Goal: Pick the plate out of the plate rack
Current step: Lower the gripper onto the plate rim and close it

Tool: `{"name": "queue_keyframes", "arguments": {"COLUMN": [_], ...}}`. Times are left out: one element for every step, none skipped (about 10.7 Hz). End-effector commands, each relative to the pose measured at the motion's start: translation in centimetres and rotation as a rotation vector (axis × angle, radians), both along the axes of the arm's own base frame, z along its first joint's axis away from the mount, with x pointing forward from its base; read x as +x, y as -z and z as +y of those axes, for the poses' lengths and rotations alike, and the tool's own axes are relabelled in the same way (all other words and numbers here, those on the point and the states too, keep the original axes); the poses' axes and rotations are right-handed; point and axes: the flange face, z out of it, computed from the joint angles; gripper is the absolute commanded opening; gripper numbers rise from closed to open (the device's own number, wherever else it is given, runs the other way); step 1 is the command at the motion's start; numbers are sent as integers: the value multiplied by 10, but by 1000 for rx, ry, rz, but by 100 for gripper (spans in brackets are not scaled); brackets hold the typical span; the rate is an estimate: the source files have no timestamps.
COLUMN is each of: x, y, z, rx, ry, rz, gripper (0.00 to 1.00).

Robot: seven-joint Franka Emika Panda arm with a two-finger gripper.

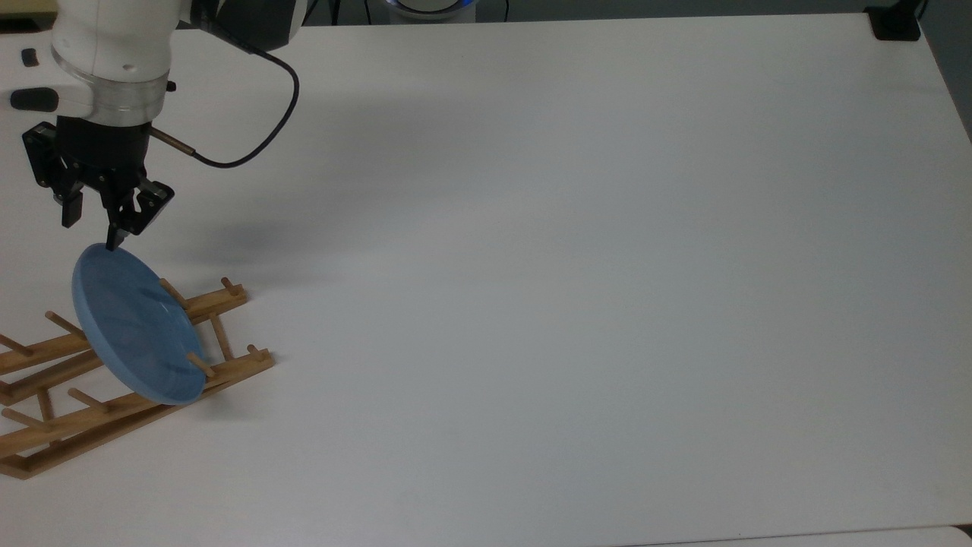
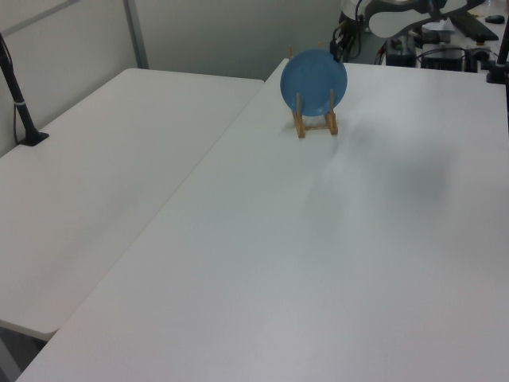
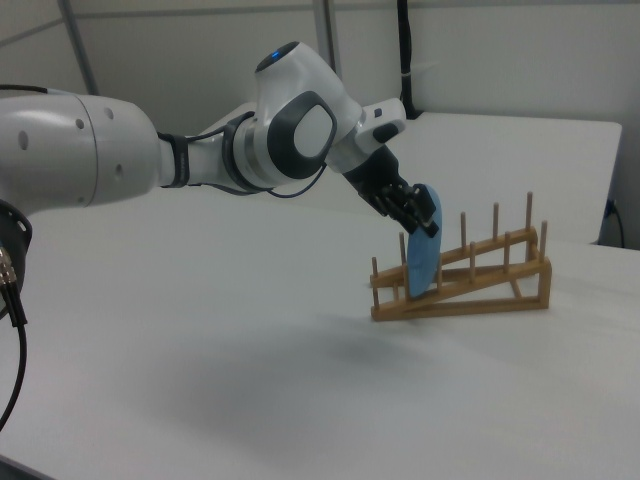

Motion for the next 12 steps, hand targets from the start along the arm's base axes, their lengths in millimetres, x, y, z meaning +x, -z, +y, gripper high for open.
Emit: {"name": "queue_keyframes", "arguments": {"x": [8, 9, 9, 9, 9, 9, 9, 9, 9, 8, 7, 5], "y": [11, 10, 11, 11, 11, 12, 11, 11, 10, 9, 3, -1], "z": [-13, -16, -19, -19, -19, -19, -19, -19, -19, -20, -21, -23], "rx": [-30, -34, -38, -39, -39, -39, -39, -39, -40, -42, -45, -54], "ry": [5, 1, 3, 1, 1, 1, -1, -1, -2, -2, -4, -15], "rz": [-9, -25, -31, -33, -33, -32, -32, -32, -33, -34, -39, -35], "gripper": [40, 37, 34, 33, 28, 26, 23, 18, 12, 7, 2, 0]}}
